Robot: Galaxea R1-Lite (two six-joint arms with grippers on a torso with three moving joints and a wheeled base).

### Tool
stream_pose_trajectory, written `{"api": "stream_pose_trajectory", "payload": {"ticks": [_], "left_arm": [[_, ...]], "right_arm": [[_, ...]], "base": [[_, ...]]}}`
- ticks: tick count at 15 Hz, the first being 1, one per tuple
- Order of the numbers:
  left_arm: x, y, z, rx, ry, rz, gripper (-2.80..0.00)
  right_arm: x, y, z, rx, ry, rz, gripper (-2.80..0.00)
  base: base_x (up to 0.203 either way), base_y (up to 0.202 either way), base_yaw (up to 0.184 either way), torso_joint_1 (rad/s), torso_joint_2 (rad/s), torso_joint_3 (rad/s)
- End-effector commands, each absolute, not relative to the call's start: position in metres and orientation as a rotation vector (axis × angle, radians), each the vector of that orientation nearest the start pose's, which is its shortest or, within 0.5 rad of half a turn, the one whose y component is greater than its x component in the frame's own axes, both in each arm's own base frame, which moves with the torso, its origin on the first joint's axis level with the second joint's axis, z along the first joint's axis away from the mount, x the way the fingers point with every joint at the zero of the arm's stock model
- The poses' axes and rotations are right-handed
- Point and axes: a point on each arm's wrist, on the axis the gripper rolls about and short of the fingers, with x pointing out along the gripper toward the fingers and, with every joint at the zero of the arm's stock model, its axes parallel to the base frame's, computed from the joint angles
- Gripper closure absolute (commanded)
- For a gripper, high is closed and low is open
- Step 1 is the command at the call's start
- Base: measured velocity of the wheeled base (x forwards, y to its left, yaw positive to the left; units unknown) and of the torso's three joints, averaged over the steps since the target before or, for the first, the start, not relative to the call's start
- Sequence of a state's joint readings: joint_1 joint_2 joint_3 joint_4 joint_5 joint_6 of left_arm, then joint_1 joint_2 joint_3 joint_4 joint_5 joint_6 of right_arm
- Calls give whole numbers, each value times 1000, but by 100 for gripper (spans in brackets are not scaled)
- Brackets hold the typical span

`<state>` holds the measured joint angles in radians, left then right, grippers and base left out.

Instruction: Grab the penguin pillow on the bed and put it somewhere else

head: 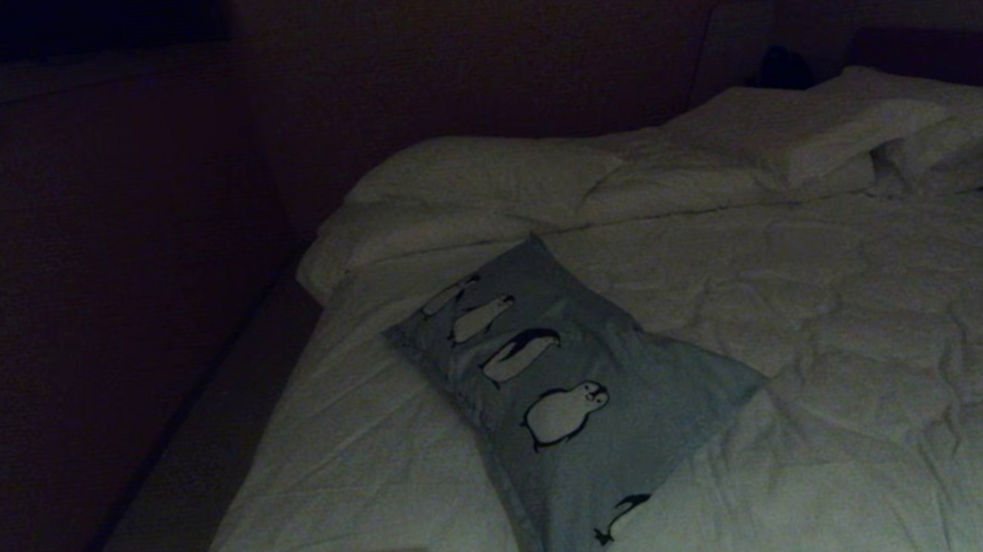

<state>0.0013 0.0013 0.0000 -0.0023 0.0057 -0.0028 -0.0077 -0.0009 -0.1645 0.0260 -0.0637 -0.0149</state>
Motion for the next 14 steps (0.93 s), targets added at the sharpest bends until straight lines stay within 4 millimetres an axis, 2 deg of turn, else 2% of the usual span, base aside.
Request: {"api": "stream_pose_trajectory", "payload": {"ticks": [1,10,14], "left_arm": [[-23,0,76,-3,-2,8,0],[-23,0,76,-3,0,8,0],[-23,0,76,-3,-1,8,0]], "right_arm": [[-34,-1,111,-42,-157,-65,0],[-23,-1,85,-52,-85,-44,0],[-23,0,82,-52,-57,-29,0]], "base": [[0,0,0,0,0,0],[0,0,0,0,0,0],[0,0,0,0,0,0]]}}
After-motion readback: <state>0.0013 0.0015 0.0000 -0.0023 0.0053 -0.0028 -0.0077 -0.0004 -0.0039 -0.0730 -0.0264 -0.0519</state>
